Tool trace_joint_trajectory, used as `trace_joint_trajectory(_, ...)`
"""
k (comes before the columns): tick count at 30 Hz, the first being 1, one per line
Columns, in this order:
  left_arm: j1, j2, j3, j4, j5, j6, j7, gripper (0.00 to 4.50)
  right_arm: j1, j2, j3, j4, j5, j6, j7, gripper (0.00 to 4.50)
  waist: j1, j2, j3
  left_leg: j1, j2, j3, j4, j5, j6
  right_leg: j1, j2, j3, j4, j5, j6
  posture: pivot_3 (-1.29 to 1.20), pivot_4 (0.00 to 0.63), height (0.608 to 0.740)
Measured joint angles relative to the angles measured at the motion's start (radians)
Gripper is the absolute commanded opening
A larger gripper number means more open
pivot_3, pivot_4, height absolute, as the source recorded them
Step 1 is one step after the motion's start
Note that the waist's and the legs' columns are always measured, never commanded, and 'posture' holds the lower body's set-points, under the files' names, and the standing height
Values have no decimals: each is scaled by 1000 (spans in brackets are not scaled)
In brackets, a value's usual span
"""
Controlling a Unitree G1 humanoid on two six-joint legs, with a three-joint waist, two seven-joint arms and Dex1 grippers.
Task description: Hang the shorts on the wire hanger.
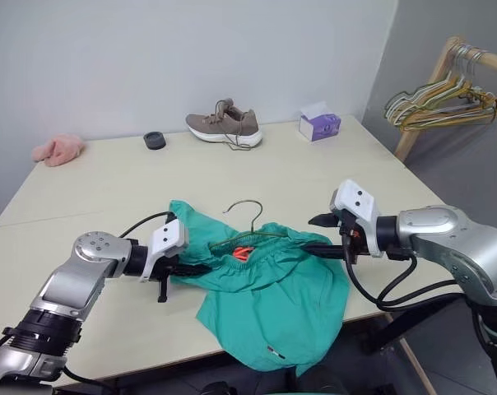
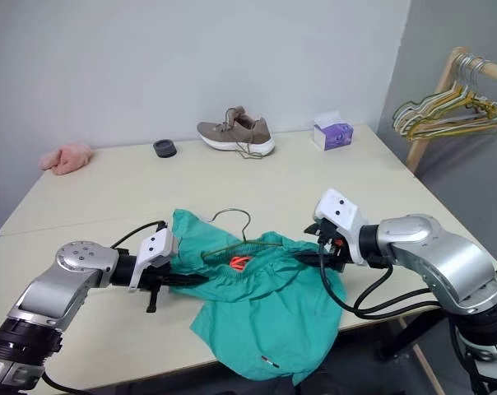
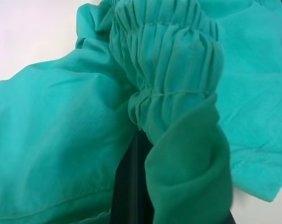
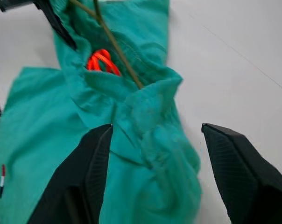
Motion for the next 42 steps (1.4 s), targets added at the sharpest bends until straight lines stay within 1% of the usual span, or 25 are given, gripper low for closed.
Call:
trace_joint_trajectory(5, 0, -14, 0, 1, 2, -16, -3, 0, 1, -2, 80, 45, -64, -43, 9, 3021, -3, 0, 0, 0, 0, 0, 0, 0, 0, 0, 0, 0, 0, 0, 0, -255, 0, 740)
trace_joint_trajectory(10, -11, -25, -11, 5, 12, -16, -8, 0, -28, 6, 212, 124, -134, -119, 94, 3021, -5, 0, 0, 0, 0, 0, 0, 0, 0, 0, 0, 0, 0, 0, 0, -250, 0, 740)
trace_joint_trajectory(13, -21, -31, -15, 5, 16, -14, -15, 0, -77, 16, 269, 188, -184, -174, 152, 2559, -7, 0, 0, 0, 0, 0, 0, 0, 0, 0, 0, 0, 0, 0, 0, -243, 0, 740)
trace_joint_trajectory(16, -22, -32, -15, 1, 16, -10, -20, 0, -118, 39, 301, 237, -221, -216, 195, 1541, -13, 0, 0, 0, 0, -1, 0, 0, 0, 0, 0, 0, 0, 0, 0, -236, 0, 740)
trace_joint_trajectory(18, -22, -32, -16, -6, 16, -7, -21, 0, -121, 50, 307, 257, -245, -233, 216, 780, -14, 0, 0, 0, 0, -1, 0, 0, 0, 0, 0, -1, 0, 0, 0, -232, 0, 740)
trace_joint_trajectory(20, -21, -32, -15, -7, 16, -1, -17, 0, -122, 53, 312, 271, -255, -247, 238, 119, -14, 0, 0, 0, 0, -1, 0, 0, 0, 0, -1, -1, 0, 0, 0, -229, 0, 740)
trace_joint_trajectory(21, -21, -32, -14, -7, 18, 3, -12, 0, -122, 54, 319, 272, -259, -253, 251, 28, -14, 0, 0, 0, 0, -1, 0, 0, 0, 0, -1, -1, 0, 0, 0, -229, 0, 740)
trace_joint_trajectory(24, -20, -44, -5, -7, 18, 20, 4, 0, -122, 60, 322, 280, -284, -266, 266, 28, -13, 0, 0, 0, 0, -1, 0, 0, 0, 0, -1, -1, 0, 0, 0, -229, 0, 740)
trace_joint_trajectory(26, -20, -56, 4, -4, 18, 34, 17, 556, -122, 62, 319, 285, -289, -267, 268, 0, -13, 0, 0, 0, 0, -1, 1, 0, 0, 0, -1, -1, 0, 0, 0, -236, 0, 740)
trace_joint_trajectory(27, -20, -61, 12, -1, 17, 34, 25, 761, -122, 63, 317, 287, -288, -267, 272, 0, -13, 0, 0, 0, 0, -1, 1, 0, 0, 0, -1, -1, 0, 0, 0, -238, 0, 740)
trace_joint_trajectory(29, -25, -73, 39, 13, 5, 30, 47, 1414, -121, 72, 315, 286, -285, -265, 277, 0, -14, 0, 0, 0, 0, -2, 1, 0, 0, 0, -1, -1, 1, 0, 0, -241, 0, 740)
trace_joint_trajectory(31, -44, -86, 65, 58, 4, -5, 84, 2058, -112, 72, 296, 284, -282, -251, 274, 0, -13, 0, 0, 0, 0, -2, 1, 0, 0, 0, -1, -1, 1, 0, 0, -238, 0, 740)
trace_joint_trajectory(33, -70, -92, 103, 132, 19, -61, 142, 2629, -88, 70, 250, 280, -270, -217, 262, 0, -12, -1, -1, 0, 0, -2, 1, 0, 0, 0, -1, -1, 1, 0, 0, -236, 0, 740)
trace_joint_trajectory(36, -106, -92, 177, 229, 33, -134, 219, 2629, -26, 49, 162, 274, -242, -156, 231, 0, -5, -1, -1, 0, -1, -2, 0, 0, 0, 0, -2, -1, 0, 0, 0, -240, 0, 740)
trace_joint_trajectory(40, -106, -97, 204, 264, 28, -151, 239, 2629, 51, 29, 42, 259, -212, -75, 173, 0, 1, -1, -1, -1, -1, -2, 0, 0, 0, 0, -2, -1, 0, 0, 0, -254, 0, 740)
trace_joint_trajectory(42, -103, -113, 205, 254, -2, -115, 226, 2970, 94, 24, -40, 227, -197, -36, 134, 0, 1, -2, -1, -1, -1, -2, 0, 0, 0, 0, -2, -1, 0, 0, 0, -267, 0, 740)
